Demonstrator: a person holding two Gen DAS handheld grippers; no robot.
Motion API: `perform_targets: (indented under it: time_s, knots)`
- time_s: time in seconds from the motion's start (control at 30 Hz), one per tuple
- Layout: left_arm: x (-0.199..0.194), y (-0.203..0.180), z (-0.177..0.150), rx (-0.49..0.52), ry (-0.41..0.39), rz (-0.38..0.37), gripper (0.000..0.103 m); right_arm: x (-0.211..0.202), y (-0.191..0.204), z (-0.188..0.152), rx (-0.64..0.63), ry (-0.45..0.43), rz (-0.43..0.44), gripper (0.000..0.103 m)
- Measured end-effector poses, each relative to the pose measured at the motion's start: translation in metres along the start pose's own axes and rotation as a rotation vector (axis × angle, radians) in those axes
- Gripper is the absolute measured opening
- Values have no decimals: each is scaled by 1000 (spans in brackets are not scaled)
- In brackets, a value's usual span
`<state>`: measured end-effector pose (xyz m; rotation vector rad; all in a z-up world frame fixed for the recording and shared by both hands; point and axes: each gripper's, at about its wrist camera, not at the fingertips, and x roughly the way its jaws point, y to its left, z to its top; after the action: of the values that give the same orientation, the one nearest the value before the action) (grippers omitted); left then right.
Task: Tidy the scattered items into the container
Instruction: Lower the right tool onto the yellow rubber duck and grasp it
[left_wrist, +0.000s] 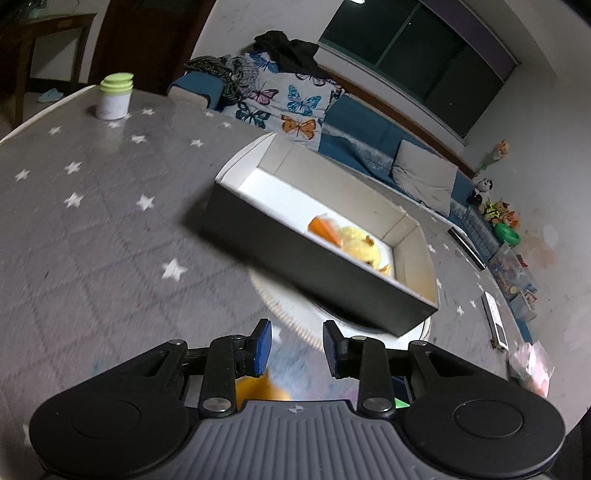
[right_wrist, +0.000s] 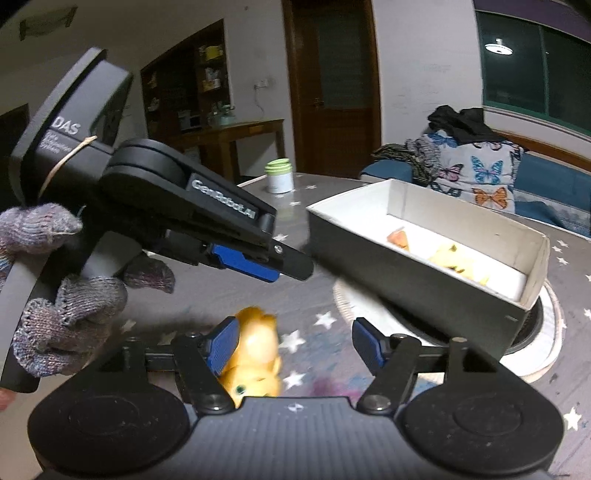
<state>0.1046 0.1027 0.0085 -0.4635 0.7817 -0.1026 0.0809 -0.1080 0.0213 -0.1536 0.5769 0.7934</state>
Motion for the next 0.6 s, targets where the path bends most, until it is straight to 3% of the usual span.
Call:
perform_targets:
  time_s: [0.6]
  knots:
    - [-15, 26, -29, -132, 67, 4, 35, 19, 33, -22, -85, 88, 27, 69]
